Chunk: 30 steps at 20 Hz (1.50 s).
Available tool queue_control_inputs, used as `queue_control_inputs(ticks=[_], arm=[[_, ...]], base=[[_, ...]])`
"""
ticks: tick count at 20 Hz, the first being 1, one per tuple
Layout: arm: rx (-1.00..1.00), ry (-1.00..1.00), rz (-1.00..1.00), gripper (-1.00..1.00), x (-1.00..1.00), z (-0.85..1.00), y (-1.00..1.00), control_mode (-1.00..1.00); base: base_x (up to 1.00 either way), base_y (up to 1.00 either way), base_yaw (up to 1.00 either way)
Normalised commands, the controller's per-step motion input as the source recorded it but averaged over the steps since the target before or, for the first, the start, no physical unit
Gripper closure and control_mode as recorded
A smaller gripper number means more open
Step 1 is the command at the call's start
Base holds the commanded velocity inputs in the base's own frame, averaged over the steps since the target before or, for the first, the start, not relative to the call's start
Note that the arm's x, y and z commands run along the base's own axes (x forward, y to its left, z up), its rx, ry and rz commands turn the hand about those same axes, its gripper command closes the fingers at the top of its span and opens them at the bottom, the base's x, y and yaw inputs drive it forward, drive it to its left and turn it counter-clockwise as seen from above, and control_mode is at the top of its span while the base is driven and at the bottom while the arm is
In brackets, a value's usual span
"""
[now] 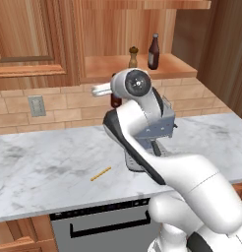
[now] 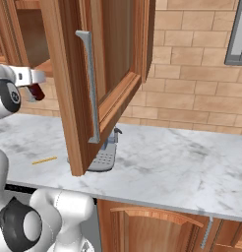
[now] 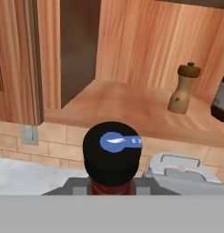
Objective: There are various items on the counter. Only move the condiments/shakers into the cabinet.
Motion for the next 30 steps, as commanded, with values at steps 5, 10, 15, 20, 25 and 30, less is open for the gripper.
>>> queue_control_inputs(ticks=[5,10,15,20,25,30], arm=[[0.01,0.03,0.01,1.0,0.02,0.72,-0.02,-1.0],[0.0,0.06,0.02,1.0,0.12,0.51,-0.03,-1.0],[0.0,0.09,0.0,1.0,0.28,0.21,0.0,-1.0],[0.0,0.01,0.0,1.0,0.37,0.0,-0.02,-1.0],[0.0,0.0,0.0,1.0,0.27,0.0,-0.06,-1.0],[-0.01,0.0,0.0,1.0,0.33,0.01,-0.02,-1.0]], base=[[0.0,0.0,0.0],[0.0,0.0,0.0],[0.0,0.0,0.0],[0.0,0.0,0.0],[0.0,0.0,0.0],[0.0,0.0,0.0]])
